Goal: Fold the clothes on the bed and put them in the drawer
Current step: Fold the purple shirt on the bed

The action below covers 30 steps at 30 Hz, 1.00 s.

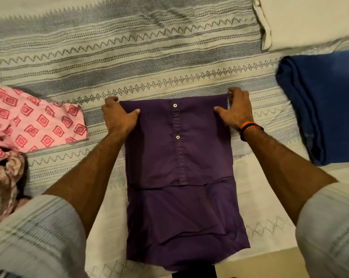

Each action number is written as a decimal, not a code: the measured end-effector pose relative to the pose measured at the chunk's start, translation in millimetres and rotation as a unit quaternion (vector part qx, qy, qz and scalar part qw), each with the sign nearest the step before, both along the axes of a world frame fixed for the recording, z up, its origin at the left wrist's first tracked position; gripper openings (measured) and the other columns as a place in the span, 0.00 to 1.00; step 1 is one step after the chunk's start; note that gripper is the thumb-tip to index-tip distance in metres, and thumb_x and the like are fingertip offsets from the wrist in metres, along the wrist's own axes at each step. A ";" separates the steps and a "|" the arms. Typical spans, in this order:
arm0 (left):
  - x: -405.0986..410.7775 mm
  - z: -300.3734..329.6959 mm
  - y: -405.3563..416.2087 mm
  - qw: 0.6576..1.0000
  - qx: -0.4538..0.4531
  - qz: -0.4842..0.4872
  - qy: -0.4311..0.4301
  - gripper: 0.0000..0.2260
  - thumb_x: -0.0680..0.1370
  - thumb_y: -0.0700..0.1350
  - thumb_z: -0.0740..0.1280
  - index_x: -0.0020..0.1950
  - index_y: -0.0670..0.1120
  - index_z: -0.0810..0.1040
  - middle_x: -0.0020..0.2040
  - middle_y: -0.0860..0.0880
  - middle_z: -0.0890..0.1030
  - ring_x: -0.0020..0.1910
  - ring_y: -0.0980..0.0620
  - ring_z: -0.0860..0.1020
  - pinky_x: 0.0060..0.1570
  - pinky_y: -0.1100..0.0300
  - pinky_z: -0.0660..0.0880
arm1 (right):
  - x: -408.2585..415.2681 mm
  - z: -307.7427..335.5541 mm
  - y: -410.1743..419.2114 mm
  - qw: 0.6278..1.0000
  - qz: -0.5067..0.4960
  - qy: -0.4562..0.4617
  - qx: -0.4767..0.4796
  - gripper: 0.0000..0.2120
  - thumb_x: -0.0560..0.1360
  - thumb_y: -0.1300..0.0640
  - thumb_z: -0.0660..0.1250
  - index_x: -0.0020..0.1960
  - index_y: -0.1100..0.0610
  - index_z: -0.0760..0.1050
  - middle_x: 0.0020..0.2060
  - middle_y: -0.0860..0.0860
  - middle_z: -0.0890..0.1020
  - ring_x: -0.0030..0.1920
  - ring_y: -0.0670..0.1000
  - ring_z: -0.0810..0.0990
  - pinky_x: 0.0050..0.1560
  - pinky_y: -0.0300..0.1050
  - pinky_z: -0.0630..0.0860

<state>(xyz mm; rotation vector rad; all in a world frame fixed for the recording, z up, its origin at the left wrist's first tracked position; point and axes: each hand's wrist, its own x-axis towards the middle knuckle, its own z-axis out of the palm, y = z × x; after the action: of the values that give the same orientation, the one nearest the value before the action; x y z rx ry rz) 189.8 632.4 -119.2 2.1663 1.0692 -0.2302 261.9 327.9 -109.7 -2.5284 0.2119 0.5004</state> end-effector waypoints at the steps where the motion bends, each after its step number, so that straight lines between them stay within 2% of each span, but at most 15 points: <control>1: 2.6 -2.3 2.0 1.000 -0.010 0.010 0.002 0.34 0.68 0.50 0.79 0.68 0.42 0.67 0.64 0.41 0.75 0.62 0.44 0.75 0.64 0.52 0.73 | 4.7 -2.9 -0.2 1.000 -0.013 -0.005 0.008 0.33 0.68 0.53 0.78 0.68 0.61 0.69 0.61 0.59 0.73 0.58 0.55 0.74 0.66 0.49 0.70; 4: 8.3 -5.4 8.7 0.999 -0.041 0.031 0.004 0.30 0.68 0.49 0.79 0.64 0.44 0.71 0.60 0.45 0.78 0.59 0.47 0.77 0.61 0.56 0.74 | 16.8 -9.7 0.1 0.997 -0.066 0.017 0.047 0.30 0.66 0.52 0.80 0.63 0.58 0.73 0.49 0.52 0.77 0.48 0.49 0.74 0.57 0.44 0.74; 8: 11.2 -2.6 14.4 0.997 -0.076 0.018 0.003 0.17 0.68 0.47 0.80 0.53 0.48 0.80 0.51 0.47 0.83 0.50 0.51 0.81 0.54 0.55 0.80 | 23.5 -10.2 -0.5 0.997 -0.026 0.054 0.047 0.18 0.67 0.53 0.80 0.53 0.57 0.80 0.45 0.52 0.82 0.45 0.48 0.78 0.46 0.35 0.71; 10: 9.3 0.8 14.9 0.996 -0.088 0.010 -0.001 0.13 0.69 0.48 0.79 0.49 0.48 0.81 0.48 0.48 0.83 0.48 0.50 0.82 0.53 0.54 0.80 | 22.0 -7.2 -1.0 0.997 -0.028 0.048 0.058 0.11 0.67 0.54 0.79 0.45 0.53 0.79 0.42 0.50 0.81 0.44 0.48 0.77 0.40 0.35 0.71; 12: 6.6 4.9 14.5 0.995 -0.093 0.010 -0.013 0.11 0.70 0.48 0.78 0.48 0.48 0.80 0.47 0.48 0.83 0.48 0.49 0.82 0.52 0.53 0.80 | 19.1 -5.2 -2.9 0.996 -0.038 0.034 0.076 0.12 0.68 0.56 0.78 0.37 0.49 0.74 0.40 0.49 0.80 0.42 0.47 0.77 0.37 0.31 0.70; 14: 2.0 12.4 12.0 0.996 -0.089 0.009 -0.030 0.11 0.71 0.47 0.78 0.48 0.47 0.80 0.46 0.48 0.82 0.47 0.51 0.81 0.51 0.55 0.80 | 12.9 -0.1 -4.4 0.994 -0.049 0.014 0.099 0.13 0.68 0.58 0.78 0.38 0.49 0.74 0.40 0.48 0.79 0.42 0.47 0.77 0.38 0.31 0.71; 17: -6.8 30.3 6.1 0.995 -0.084 0.009 -0.053 0.09 0.72 0.46 0.77 0.48 0.47 0.79 0.45 0.49 0.82 0.46 0.52 0.80 0.49 0.59 0.78 | 0.2 14.1 -6.2 0.990 -0.060 -0.015 0.124 0.12 0.68 0.59 0.78 0.46 0.52 0.77 0.42 0.49 0.81 0.44 0.47 0.80 0.45 0.37 0.75; 21: -33.3 59.6 0.3 0.994 -0.070 -0.007 -0.078 0.10 0.70 0.43 0.78 0.47 0.46 0.81 0.46 0.47 0.82 0.46 0.51 0.80 0.50 0.57 0.78 | -26.7 41.2 -15.2 0.987 -0.043 -0.041 0.147 0.13 0.67 0.60 0.79 0.49 0.52 0.81 0.45 0.48 0.84 0.47 0.48 0.83 0.51 0.41 0.79; 27: -101.5 101.1 -13.0 0.990 -0.053 -0.084 -0.098 0.09 0.68 0.37 0.77 0.43 0.48 0.82 0.42 0.47 0.84 0.44 0.47 0.84 0.51 0.50 0.81 | -87.1 85.9 -36.1 0.990 0.023 -0.047 0.129 0.12 0.68 0.64 0.76 0.51 0.57 0.84 0.44 0.49 0.85 0.45 0.44 0.81 0.50 0.31 0.75; 30: -152.3 119.5 -25.6 0.988 -0.059 -0.094 -0.107 0.10 0.68 0.36 0.77 0.43 0.49 0.83 0.42 0.48 0.85 0.43 0.50 0.83 0.51 0.53 0.81 | -132.3 107.9 -53.9 0.990 0.064 -0.050 0.119 0.10 0.69 0.64 0.75 0.49 0.57 0.85 0.42 0.49 0.85 0.44 0.44 0.82 0.47 0.26 0.74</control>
<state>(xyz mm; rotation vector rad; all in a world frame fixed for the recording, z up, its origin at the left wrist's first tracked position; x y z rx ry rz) 37.5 606.7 0.4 2.1287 0.7144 -0.1384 129.6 274.0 -1.8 -2.3348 -0.0459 0.4195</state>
